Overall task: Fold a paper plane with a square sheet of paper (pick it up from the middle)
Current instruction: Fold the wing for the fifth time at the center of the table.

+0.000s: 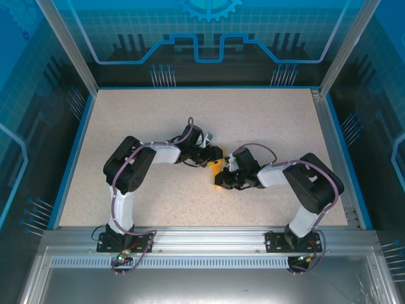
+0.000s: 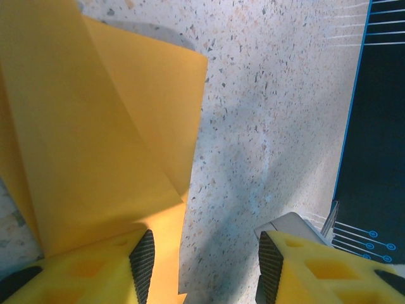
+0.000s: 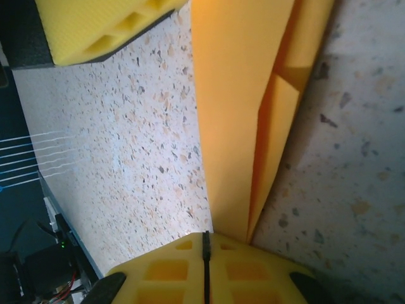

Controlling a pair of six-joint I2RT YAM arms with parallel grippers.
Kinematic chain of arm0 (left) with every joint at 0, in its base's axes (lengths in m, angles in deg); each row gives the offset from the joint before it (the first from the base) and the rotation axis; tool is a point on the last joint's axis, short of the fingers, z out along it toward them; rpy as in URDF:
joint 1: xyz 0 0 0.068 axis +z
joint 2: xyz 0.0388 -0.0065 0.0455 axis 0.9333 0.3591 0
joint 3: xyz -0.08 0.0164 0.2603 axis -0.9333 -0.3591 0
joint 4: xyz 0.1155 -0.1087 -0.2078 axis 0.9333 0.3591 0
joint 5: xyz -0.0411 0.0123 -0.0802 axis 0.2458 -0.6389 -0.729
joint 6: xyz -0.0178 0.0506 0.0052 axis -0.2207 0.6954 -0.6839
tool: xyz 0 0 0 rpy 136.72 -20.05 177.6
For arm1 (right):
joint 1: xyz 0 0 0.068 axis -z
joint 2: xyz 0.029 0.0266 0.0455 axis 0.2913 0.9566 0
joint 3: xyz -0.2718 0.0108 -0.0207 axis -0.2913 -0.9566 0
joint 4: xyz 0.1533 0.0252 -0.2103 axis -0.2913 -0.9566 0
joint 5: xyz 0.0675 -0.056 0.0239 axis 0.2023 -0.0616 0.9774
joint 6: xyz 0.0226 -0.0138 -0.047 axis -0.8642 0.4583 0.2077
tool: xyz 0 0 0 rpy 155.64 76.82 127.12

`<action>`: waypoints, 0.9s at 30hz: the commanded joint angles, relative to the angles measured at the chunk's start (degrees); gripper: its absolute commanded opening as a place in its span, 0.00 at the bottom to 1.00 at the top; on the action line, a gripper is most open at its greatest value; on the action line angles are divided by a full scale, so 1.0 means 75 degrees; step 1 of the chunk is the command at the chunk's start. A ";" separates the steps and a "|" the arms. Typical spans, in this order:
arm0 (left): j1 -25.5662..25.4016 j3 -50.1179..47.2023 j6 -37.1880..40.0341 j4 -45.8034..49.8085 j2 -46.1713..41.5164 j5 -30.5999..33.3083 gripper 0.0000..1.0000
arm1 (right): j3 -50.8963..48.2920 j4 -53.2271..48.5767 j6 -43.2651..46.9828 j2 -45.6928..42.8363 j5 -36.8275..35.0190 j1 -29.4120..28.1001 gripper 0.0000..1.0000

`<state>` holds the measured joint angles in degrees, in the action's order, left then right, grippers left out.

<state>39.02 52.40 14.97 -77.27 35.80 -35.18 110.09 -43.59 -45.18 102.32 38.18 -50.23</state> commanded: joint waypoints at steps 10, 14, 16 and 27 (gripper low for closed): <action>-0.0002 -0.0005 -0.0006 0.0630 0.0453 0.0281 0.51 | -0.0161 -0.1476 0.0323 -0.0208 0.0000 -0.0407 0.08; 0.0005 -0.0012 -0.0010 0.0639 0.0450 0.0286 0.50 | -0.0156 -0.1558 0.0355 -0.0292 0.0100 -0.0417 0.09; 0.0007 -0.0013 -0.0019 0.0640 0.0461 0.0283 0.51 | -0.0109 -0.1630 0.0391 -0.0327 0.0129 -0.0418 0.09; 0.0003 -0.0024 -0.0001 0.0636 0.0467 0.0218 0.51 | -0.0056 -0.1708 0.0332 -0.1257 -0.0102 -0.0362 0.10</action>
<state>39.11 52.66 14.60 -76.85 35.98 -35.20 110.02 -54.43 -42.71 96.64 37.28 -52.31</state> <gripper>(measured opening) 0.504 0.102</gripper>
